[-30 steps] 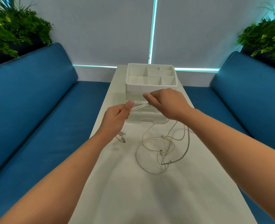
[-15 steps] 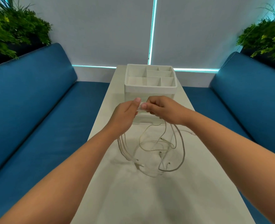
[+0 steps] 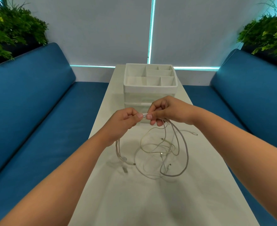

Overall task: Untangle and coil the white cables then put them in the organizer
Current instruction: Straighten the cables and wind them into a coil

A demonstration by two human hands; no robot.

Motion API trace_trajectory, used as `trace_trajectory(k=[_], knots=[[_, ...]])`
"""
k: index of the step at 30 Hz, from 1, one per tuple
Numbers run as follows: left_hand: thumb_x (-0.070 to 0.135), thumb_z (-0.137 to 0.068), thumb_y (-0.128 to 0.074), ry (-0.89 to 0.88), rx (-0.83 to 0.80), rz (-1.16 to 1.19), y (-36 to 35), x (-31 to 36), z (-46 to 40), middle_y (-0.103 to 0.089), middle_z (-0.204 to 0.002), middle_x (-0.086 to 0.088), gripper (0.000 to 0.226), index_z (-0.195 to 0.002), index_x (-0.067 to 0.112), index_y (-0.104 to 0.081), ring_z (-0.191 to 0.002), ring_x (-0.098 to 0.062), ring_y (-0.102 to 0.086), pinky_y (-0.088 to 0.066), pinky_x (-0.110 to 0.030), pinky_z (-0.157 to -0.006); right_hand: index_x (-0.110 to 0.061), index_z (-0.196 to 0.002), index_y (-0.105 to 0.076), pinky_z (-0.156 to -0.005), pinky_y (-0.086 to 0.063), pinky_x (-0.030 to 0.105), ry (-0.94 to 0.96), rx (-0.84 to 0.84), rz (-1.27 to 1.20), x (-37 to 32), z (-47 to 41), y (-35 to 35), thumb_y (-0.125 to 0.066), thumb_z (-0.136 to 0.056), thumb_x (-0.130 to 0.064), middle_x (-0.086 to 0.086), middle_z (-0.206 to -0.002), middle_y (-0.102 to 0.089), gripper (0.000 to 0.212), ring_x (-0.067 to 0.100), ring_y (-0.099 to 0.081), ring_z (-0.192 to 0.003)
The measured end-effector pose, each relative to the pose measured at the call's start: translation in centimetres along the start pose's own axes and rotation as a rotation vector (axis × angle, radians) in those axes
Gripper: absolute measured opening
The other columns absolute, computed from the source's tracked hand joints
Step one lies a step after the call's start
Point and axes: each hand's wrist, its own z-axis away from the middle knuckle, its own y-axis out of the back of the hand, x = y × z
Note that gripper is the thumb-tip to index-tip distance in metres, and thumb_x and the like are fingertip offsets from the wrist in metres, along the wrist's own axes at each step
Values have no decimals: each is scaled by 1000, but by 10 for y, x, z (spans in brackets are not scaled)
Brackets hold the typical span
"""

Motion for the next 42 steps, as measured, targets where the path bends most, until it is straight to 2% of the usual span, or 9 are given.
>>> trace_trajectory(k=[8,12,14,17,21,24,30,34,42], knots=[[22,-98,-57,0,41,103,0,1,-5,-55,-55,-4,24,-78,8,-61,-44,-4,-39,-30,-15,-48,-10,-76,-68,-54,-47,22,-28,5,45,-6,3,1,-63,-92,-28,7,-69,-69,24,15,-53,-51],[24,-96,-59,40,40,78,2,-1,-6,-62,-58,-4,26,-85,1,-63,-45,-6,-35,-31,-16,-47,-13,-93,-73,-63,-50,22,-14,-14,65,1,4,5,-68,-88,-20,6,-82,-72,10,13,-59,-60],[24,-94,-62,58,74,74,2,-2,-6,-65,-61,-4,26,-87,0,-65,-46,-7,-34,-30,-16,-45,-10,-100,-73,-66,-51,20,-8,-14,91,4,4,7,-71,-85,-12,8,-83,-70,15,12,-62,-64],[25,-92,-65,70,95,87,3,-2,-7,-67,-64,-4,21,-82,7,-67,-46,-8,-33,-29,-17,-45,-9,-97,-73,-65,-53,21,24,32,105,6,1,6,-73,-83,-6,15,-84,-71,15,14,-63,-64],[39,-98,-54,144,45,97,5,4,-7,-59,-52,4,39,-78,7,-64,-46,-9,-28,-26,-20,-47,-8,-92,-74,-63,-54,23,85,89,104,6,0,5,-75,-79,-2,14,-80,-72,14,14,-63,-62],[50,-96,-51,214,-24,0,10,5,-9,-52,-54,5,50,-91,4,-69,-48,-9,-29,-27,-19,-47,-7,-89,-70,-60,-51,21,112,108,104,6,0,3,-75,-79,-1,4,-73,-70,13,11,-62,-58],[42,-91,-62,116,17,-130,18,10,-11,-34,-50,12,30,-94,16,-77,-46,-4,-31,-29,-14,-48,-7,-89,-65,-65,-52,25,15,64,81,8,1,1,-68,-89,-23,6,-72,-71,16,15,-60,-60],[38,-90,-64,54,79,-81,29,11,-13,-35,-46,12,28,-88,14,-77,-50,-9,-26,-26,-21,-51,-9,-93,-61,-70,-50,29,8,38,81,10,1,-1,-60,-95,-18,-1,-68,-65,9,14,-58,-63],[44,-74,-71,-28,124,51,34,16,-15,-27,-51,2,24,-72,21,-78,-49,-11,-22,-23,-22,-48,-17,-72,-47,-54,-43,31,120,205,161,-4,0,-1,-60,-94,-32,1,-58,-51,30,14,-43,-53]])
